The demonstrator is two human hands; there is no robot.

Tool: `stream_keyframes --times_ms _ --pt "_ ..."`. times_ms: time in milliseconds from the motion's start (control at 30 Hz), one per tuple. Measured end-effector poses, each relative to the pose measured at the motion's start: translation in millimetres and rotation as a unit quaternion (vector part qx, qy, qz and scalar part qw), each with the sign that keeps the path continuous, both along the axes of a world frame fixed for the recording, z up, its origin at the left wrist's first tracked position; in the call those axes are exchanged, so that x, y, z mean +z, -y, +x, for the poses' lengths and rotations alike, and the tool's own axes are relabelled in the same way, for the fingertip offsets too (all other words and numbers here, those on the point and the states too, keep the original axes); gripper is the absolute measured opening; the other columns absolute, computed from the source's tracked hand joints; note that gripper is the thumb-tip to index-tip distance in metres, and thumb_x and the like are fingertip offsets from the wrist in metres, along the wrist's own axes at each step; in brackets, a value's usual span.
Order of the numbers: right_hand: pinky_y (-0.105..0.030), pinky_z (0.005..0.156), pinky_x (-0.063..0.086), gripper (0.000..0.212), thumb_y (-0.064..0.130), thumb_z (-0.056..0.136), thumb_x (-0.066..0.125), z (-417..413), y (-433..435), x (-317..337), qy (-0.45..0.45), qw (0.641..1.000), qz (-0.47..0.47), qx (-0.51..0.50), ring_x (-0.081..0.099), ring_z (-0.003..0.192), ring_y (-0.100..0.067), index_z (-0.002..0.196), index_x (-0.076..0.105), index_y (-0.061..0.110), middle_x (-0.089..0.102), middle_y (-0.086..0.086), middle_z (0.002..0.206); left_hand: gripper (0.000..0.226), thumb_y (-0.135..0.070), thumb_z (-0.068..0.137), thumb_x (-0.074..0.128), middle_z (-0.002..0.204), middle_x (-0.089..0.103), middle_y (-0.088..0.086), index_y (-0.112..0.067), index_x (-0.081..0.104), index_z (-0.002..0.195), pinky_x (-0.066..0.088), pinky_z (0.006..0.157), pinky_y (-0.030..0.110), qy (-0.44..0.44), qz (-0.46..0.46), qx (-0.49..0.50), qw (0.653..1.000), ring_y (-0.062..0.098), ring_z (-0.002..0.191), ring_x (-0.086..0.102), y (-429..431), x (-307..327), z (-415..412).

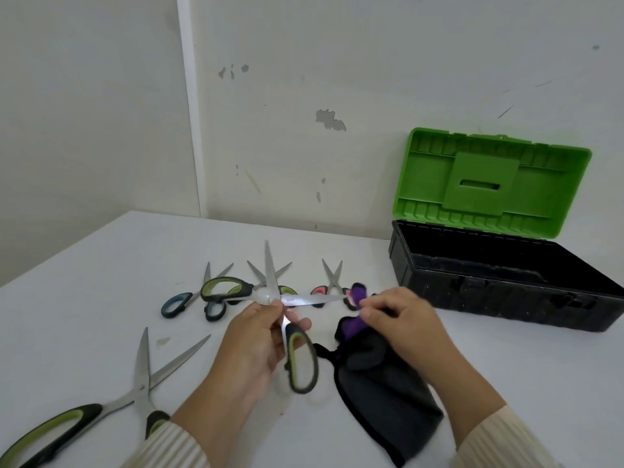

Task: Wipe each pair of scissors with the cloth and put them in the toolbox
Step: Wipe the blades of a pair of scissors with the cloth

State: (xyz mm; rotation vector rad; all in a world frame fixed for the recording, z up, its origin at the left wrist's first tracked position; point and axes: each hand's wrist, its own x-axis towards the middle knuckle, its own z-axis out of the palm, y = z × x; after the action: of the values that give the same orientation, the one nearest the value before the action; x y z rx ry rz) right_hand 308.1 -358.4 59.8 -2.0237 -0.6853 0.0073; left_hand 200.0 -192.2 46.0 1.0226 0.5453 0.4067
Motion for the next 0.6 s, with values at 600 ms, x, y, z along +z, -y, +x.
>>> stream_keyframes --times_ms 600 --pt "-0.009 0.073 0.042 0.019 0.007 0.086 0.056 -35 -36 -9 0.198 0.968 -0.078 0.133 0.055 0.083 -0.012 0.100 0.069 0.011 0.059 -0.003 0.097 0.020 0.009 0.087 0.042 0.058 0.063 0.016 0.002 0.059 0.078 0.051 0.059 0.031 -0.075 0.248 -0.183 0.948 0.023 0.051 0.061 18 -7 0"
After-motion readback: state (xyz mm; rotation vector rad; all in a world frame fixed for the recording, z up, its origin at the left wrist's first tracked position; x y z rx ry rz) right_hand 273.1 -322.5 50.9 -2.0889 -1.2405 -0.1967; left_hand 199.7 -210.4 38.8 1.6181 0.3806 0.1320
